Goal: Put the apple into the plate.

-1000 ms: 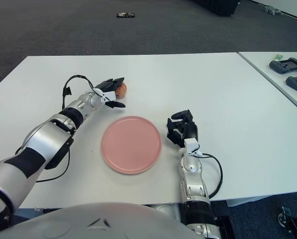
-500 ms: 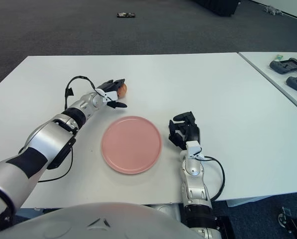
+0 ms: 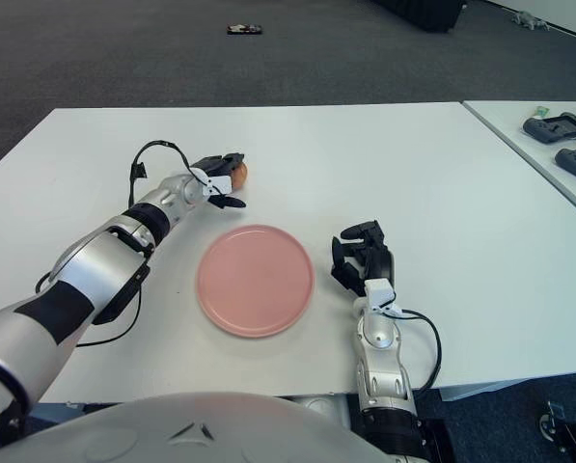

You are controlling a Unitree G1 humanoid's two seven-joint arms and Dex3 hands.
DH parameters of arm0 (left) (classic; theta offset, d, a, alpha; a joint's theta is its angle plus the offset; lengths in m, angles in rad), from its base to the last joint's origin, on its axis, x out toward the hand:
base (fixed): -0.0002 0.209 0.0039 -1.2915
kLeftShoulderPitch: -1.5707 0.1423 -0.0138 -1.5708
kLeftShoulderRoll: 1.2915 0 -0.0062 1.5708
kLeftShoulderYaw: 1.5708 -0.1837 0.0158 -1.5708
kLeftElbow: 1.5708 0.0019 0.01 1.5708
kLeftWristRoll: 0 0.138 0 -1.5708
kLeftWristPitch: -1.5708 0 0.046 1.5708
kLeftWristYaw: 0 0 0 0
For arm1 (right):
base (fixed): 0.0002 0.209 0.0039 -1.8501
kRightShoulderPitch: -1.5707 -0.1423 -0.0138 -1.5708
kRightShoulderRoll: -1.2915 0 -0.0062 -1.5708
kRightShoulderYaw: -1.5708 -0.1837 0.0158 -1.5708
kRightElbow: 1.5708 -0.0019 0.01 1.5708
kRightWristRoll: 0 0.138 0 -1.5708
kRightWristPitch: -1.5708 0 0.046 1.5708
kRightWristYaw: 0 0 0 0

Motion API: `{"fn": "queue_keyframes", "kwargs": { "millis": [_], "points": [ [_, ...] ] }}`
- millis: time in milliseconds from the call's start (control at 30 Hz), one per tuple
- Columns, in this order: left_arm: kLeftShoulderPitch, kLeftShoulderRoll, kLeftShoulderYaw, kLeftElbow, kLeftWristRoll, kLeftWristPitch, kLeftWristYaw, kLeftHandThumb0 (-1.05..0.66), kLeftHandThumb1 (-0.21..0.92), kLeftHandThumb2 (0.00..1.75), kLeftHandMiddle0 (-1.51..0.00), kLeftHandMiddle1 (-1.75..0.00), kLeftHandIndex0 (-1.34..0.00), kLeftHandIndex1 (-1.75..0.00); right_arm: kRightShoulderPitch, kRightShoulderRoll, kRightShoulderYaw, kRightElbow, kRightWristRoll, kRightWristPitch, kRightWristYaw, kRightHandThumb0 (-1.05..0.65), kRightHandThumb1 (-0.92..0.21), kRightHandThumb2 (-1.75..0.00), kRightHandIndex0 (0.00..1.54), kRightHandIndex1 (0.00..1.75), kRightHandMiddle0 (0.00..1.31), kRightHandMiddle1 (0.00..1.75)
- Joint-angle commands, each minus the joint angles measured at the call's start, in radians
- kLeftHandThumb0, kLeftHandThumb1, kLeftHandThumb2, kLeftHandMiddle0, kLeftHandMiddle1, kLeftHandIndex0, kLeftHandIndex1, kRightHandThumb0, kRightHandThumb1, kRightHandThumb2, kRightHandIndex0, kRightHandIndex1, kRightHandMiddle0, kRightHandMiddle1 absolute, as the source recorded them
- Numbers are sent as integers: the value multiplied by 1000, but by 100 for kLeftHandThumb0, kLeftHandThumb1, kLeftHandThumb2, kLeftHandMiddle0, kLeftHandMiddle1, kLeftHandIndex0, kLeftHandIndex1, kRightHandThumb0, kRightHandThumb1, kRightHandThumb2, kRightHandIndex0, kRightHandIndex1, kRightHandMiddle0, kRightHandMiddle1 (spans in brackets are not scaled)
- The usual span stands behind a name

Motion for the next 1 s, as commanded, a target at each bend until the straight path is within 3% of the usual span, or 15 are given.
{"fn": "queue_keyframes", "kwargs": {
  "millis": [0,133,267,367,633,967],
  "points": [
    [4,4,-32,13,30,1,-44,-92,86,40,-15,-103,-5,-133,21,-6,-15,-1,-4,53,-5,-37,-77,-74,58,121,28,175],
    [7,9,-59,14,47,-11,-52,-88,80,48,-20,-118,-13,-147,20,-8,-13,-6,-3,64,0,-37,-77,-74,58,121,28,175],
    [10,15,-84,15,64,-23,-55,-80,64,67,-29,-155,-27,-167,13,-10,-11,0,-1,63,4,-37,-77,-74,58,121,28,175],
    [21,24,-89,17,67,-31,-58,-74,57,73,-42,-168,-38,-172,9,-11,-10,4,1,60,8,-37,-77,-74,58,122,28,175],
    [33,28,-65,20,39,-36,-76,-65,48,81,-80,-174,-51,-175,-2,-10,-8,17,6,40,17,-37,-76,-75,61,124,29,175],
    [48,35,-44,19,19,-41,-66,-52,38,96,-98,-175,-60,-175,-1,-4,-10,16,15,40,21,-37,-74,-77,60,123,30,175]
  ]
}}
